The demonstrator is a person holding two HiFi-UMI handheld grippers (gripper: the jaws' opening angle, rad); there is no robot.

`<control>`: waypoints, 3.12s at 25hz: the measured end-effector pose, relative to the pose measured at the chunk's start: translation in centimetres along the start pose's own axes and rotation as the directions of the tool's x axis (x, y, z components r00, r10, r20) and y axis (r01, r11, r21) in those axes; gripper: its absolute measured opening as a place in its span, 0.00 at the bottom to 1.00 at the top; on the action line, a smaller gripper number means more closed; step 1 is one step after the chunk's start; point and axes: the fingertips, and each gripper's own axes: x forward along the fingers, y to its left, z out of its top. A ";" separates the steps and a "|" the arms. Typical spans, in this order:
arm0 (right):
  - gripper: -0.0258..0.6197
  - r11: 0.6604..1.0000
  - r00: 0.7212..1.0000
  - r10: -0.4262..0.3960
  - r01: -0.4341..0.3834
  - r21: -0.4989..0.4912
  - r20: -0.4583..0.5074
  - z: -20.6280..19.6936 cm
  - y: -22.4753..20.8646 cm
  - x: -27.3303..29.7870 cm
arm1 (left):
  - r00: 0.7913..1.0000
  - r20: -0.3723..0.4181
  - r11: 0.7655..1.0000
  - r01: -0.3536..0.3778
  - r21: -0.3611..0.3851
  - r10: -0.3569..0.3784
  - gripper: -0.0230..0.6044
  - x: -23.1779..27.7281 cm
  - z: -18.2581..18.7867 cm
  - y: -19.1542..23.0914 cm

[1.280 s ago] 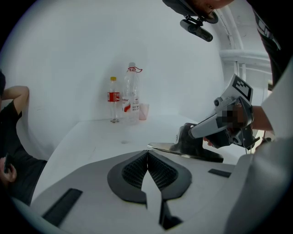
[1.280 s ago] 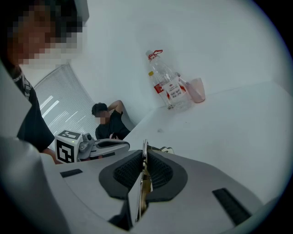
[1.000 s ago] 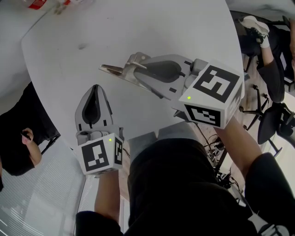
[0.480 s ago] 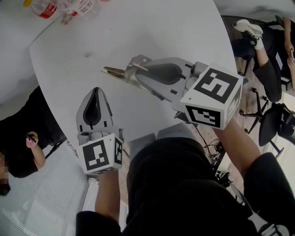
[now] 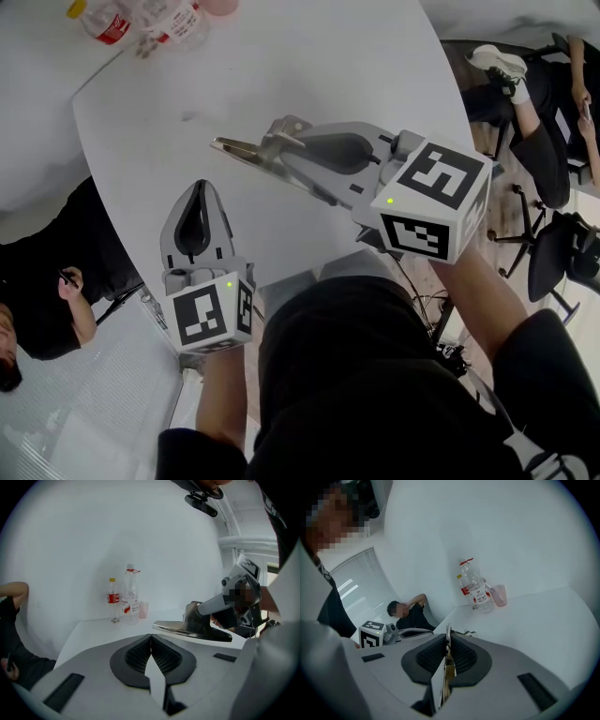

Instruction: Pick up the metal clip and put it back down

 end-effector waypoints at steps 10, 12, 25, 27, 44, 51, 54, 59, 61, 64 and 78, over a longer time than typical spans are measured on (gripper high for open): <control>0.11 1.000 0.999 -0.020 0.022 -0.022 0.048 2.0 1.4 -1.9 | 0.999 0.032 1.000 0.002 0.001 -0.002 0.07 -1.5 1.8 -0.2; 0.11 0.999 0.998 -0.027 0.028 -0.024 0.059 2.3 1.7 -2.3 | 0.999 0.038 1.000 0.005 -0.006 -0.005 0.07 -1.7 2.1 -0.3; 0.11 0.996 0.989 -0.055 0.064 -0.062 0.140 5.8 3.8 -4.8 | 0.995 0.088 0.999 0.039 0.003 -0.039 0.07 -2.6 4.4 -0.4; 0.11 0.995 0.987 -0.061 0.072 -0.069 0.149 6.2 4.1 -5.1 | 0.995 0.091 0.999 0.037 0.001 -0.037 0.07 -2.7 4.5 -0.2; 0.11 0.994 0.969 -0.022 0.048 -0.097 0.247 11.5 5.0 -8.3 | 0.986 0.110 0.992 0.124 0.009 -0.124 0.07 -3.0 8.5 -2.3; 0.11 0.992 0.954 -0.026 0.062 -0.110 0.299 12.8 5.6 -9.0 | 0.980 0.154 0.992 0.125 0.028 -0.127 0.07 -3.2 9.8 -1.1; 0.11 0.992 0.946 -0.026 0.065 -0.112 0.324 13.2 5.9 -9.3 | 0.978 0.167 0.992 0.122 0.028 -0.125 0.07 -3.3 9.9 -0.5; 0.11 0.990 0.930 -0.031 0.080 -0.118 0.366 13.7 6.4 -9.8 | 0.972 0.203 0.993 0.116 0.031 -0.120 0.07 -3.5 10.5 0.9; 0.11 0.991 0.926 -0.033 0.080 -0.110 0.375 13.9 6.5 -10.0 | 0.970 0.212 0.993 0.116 0.025 -0.119 0.07 -3.6 10.9 1.3; 0.11 0.994 0.921 -0.028 0.068 -0.089 0.389 14.0 6.6 -10.1 | 0.968 0.221 0.993 0.117 0.023 -0.120 0.07 -3.8 11.5 1.6; 0.11 0.994 0.911 -0.018 0.063 -0.095 0.413 14.6 7.2 -10.4 | 0.964 0.237 0.992 0.113 0.051 -0.122 0.07 -3.9 12.0 1.4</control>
